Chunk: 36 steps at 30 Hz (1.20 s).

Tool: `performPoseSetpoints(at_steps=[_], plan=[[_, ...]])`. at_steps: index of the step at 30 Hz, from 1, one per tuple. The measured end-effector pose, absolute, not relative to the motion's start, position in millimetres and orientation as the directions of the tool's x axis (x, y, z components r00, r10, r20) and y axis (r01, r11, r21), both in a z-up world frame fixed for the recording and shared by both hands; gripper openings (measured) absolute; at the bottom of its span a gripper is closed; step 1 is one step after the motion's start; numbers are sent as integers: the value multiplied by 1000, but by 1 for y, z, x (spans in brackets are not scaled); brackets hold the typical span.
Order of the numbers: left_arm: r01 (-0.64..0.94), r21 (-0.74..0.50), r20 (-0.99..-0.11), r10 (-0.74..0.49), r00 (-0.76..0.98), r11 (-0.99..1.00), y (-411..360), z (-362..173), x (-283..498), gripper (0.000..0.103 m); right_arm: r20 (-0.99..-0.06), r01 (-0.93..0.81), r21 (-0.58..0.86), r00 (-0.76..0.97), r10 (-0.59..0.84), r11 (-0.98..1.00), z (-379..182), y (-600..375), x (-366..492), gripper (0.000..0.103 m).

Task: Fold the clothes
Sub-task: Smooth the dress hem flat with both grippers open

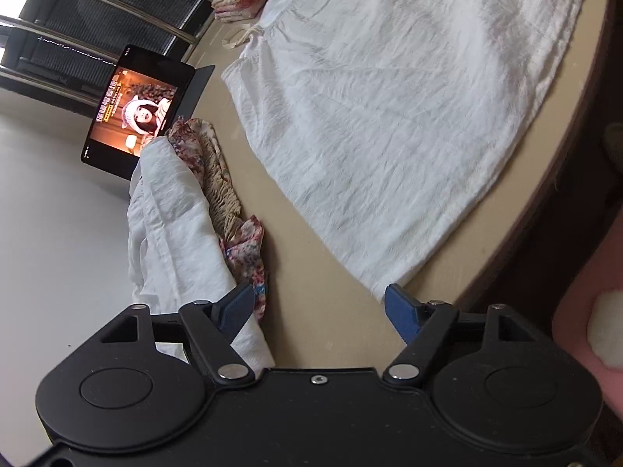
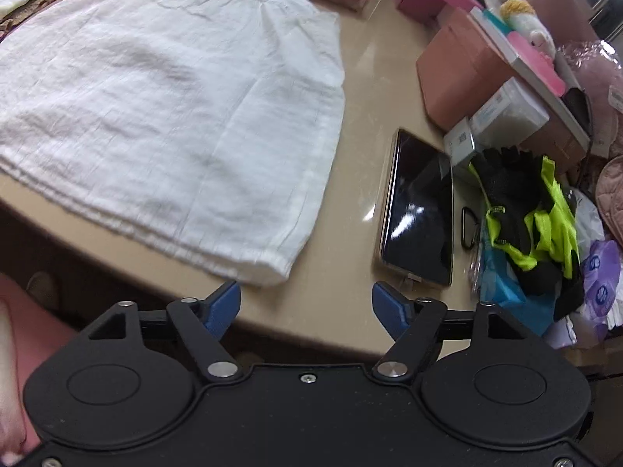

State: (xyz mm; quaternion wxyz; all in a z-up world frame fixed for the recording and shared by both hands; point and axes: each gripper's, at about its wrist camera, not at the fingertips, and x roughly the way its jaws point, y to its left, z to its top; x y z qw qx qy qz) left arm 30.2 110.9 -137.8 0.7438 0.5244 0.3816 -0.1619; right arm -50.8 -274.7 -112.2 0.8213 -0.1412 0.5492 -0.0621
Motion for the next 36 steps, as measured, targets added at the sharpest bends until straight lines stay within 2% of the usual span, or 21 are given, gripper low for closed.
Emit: performPoseSetpoints(at_steps=[4, 6, 10, 13, 15, 16, 18, 19, 20, 22, 23, 24, 27, 30, 33, 36], plan=[[649, 647, -748, 168, 642, 401, 122, -128, 29, 82, -891, -34, -272, 387, -238, 962, -101, -273, -49, 77], [661, 596, -785, 158, 599, 455, 125, -121, 34, 91, -891, -10, -243, 398, -219, 970, -97, -270, -41, 77], [634, 439, -857, 85, 508, 637, 122, -98, 54, 92, -900, 82, -130, 408, -152, 988, -98, -270, -12, 77], [560, 387, -848, 44, 529, 732, 114, -82, 73, 92, -895, 145, -69, 427, -125, 987, -99, -270, 13, 77], [515, 356, -845, 34, 533, 780, 109, -81, 90, 92, -893, 169, -38, 437, -109, 985, -100, -267, 29, 74], [491, 339, -844, 29, 536, 802, 107, -81, 99, 92, -896, 173, -27, 433, -101, 985, -102, -266, 36, 68], [455, 296, -850, 14, 527, 840, 98, -88, 114, 85, -904, 177, -5, 421, -80, 984, -106, -264, 49, 50], [448, 286, -857, 18, 515, 847, 93, -93, 120, 76, -909, 171, -1, 410, -72, 985, -109, -262, 55, 39], [447, 282, -867, 26, 498, 849, 88, -100, 126, 61, -915, 158, 0, 398, -64, 987, -113, -259, 59, 35], [459, 265, -884, 24, 467, 848, 82, -112, 132, 42, -923, 132, -9, 380, -58, 991, -119, -254, 63, 23], [463, 258, -890, 22, 456, 848, 81, -117, 133, 37, -923, 120, -24, 378, -67, 993, -122, -252, 64, 22], [468, 252, -895, 20, 445, 847, 79, -123, 135, 36, -925, 113, -40, 371, -80, 993, -125, -252, 64, 22], [471, 281, -892, 47, 449, 836, 80, -137, 130, 36, -936, 130, -65, 335, -105, 989, -140, -262, 57, 22], [464, 277, -888, 40, 457, 841, 85, -139, 128, 38, -935, 181, -12, 347, -76, 983, -146, -279, 46, 26], [439, 255, -894, 37, 447, 862, 91, -138, 130, 45, -936, 214, 16, 346, -60, 977, -146, -289, 42, 28], [390, 224, -901, 37, 431, 893, 99, -136, 135, 57, -939, 218, 32, 341, -46, 976, -146, -294, 41, 29]])
